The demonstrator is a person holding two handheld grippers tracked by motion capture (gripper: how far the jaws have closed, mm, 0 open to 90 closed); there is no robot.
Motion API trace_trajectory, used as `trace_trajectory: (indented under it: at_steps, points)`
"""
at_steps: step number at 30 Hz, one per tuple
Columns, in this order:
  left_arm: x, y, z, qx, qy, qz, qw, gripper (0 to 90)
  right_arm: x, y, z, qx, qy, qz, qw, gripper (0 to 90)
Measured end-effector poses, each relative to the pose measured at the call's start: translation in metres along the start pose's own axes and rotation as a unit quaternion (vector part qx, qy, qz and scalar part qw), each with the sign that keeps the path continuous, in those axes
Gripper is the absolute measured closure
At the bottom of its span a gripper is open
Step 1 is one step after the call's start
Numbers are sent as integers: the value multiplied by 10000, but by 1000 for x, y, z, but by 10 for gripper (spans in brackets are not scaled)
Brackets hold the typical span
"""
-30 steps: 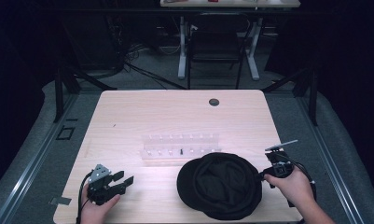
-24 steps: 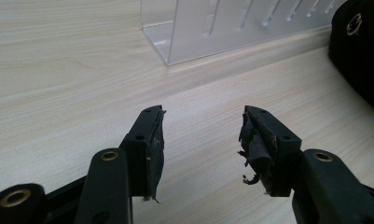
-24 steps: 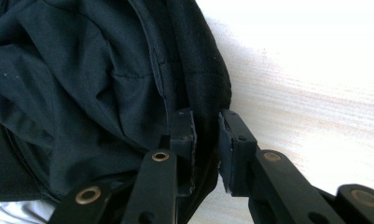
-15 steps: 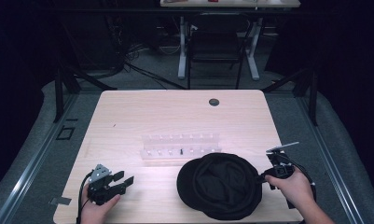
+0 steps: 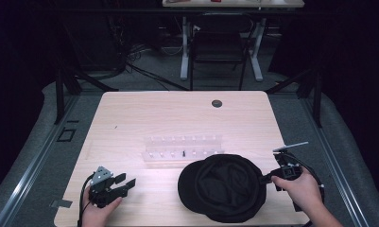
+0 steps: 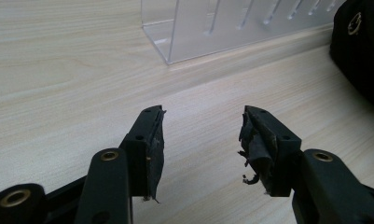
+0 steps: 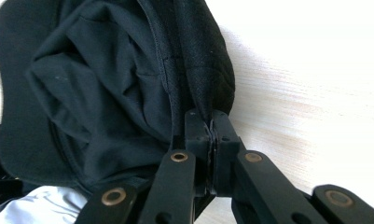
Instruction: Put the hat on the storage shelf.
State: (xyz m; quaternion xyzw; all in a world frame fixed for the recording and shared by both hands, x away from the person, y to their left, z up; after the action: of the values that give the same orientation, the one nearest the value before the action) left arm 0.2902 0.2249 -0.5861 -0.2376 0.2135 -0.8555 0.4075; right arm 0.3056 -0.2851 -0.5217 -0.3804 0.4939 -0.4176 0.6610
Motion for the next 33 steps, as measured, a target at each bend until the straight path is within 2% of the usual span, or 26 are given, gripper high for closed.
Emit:
trace_trajectory:
  at_steps: [1,3,4,5,6,7,8,9,14,15,18,24,27,33]
  points:
    - [0,0,0,-4,-6,0,10000,490,-2,-1,0,90,70,18,9999,883]
    - [0,0,0,-6,-5,-7,10000,490,-4,-4,0,52,24,63,10000,883]
    - [0,0,0,-8,-6,-5,10000,490,-6,-6,0,114,91,69,9999,884]
    - [0,0,0,-6,-9,-5,10000,490,-7,-8,0,121,62,93,9999,883]
    - [0,0,0,-6,-10,-5,10000,490,-6,-12,1,-24,-88,91,9999,884]
    - [0,0,0,-5,-12,-4,10000,490,-9,-13,1,63,7,118,9999,883]
    - [0,0,0,-6,-14,-5,10000,490,-10,-16,2,75,1,155,9999,884]
    - [0,0,0,-6,-15,-4,10000,490,-11,-17,3,92,-29,206,9997,883]
    - [0,1,0,-24,-11,-6,10000,490,-20,-26,7,237,128,494,9984,883]
    - [0,1,0,-25,-12,-5,10000,490,-20,-30,8,128,46,578,9982,884]
    - [-1,1,0,-23,-21,4,10000,490,-24,-34,11,179,168,715,9971,883]
    - [-1,1,0,-16,-30,-4,10000,490,-34,-45,17,214,85,939,9953,883]
    - [-1,1,-1,-14,-27,-4,10000,490,-41,-48,20,273,178,1094,9935,883]
    - [-1,1,0,-12,-22,-5,10000,490,-52,-57,24,313,153,1498,9881,884]
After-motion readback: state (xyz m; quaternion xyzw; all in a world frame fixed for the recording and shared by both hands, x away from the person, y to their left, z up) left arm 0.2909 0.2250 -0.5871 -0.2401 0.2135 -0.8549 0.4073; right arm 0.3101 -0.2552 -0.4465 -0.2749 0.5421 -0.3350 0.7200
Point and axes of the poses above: each handheld gripper's, and its own axes: y roughly forward along the jaws, z roughly out of its top, x roughly to its right, the point moved 4 cm from there along y, roughly forward along the jaws, and after that the axes turned 5 degrees about -z, right-handed, at the moved point
